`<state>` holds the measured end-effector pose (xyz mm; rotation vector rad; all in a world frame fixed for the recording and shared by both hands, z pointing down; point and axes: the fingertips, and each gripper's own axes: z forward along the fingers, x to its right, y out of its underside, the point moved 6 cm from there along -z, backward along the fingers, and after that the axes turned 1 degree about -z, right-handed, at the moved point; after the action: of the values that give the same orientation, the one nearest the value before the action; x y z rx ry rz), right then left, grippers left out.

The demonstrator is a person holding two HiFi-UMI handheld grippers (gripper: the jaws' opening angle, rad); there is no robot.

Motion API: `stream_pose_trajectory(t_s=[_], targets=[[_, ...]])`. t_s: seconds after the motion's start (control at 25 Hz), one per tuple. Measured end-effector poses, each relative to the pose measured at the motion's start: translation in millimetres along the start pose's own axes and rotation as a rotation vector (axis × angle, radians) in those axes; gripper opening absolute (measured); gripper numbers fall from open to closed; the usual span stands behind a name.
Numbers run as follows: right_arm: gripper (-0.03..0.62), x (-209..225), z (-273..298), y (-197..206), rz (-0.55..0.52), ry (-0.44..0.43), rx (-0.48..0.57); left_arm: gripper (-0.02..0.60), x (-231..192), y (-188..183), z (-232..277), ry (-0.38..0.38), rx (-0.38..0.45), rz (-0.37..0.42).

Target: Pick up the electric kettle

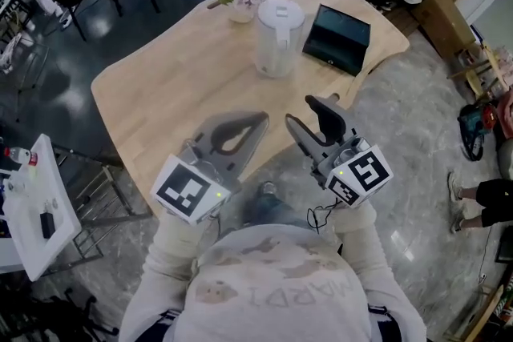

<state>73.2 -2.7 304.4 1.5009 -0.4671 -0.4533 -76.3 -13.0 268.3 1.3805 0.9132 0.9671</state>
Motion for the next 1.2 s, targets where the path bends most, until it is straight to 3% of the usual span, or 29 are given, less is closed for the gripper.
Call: stream_pose_trajectory(t_s=[0.12, 0.64, 1.2], targets=[[0.201, 28.8, 22.2, 10.4, 0.031, -0.022, -0.022, 0.012, -14.4, 0.0, 13.1, -0.031, -0.018, -0.043], [0.219, 121.3, 97.3, 71.9, 0.111, -0.079, -0.149, 0.012, -58.4, 15.3, 49.3, -0.101, -0.052, -0.077], [0.224, 159.4, 144.3, 117.8, 0.17, -0.171, -0.239, 0.012, -79.8, 32.4, 75.4, -0.129, -0.1, -0.107]])
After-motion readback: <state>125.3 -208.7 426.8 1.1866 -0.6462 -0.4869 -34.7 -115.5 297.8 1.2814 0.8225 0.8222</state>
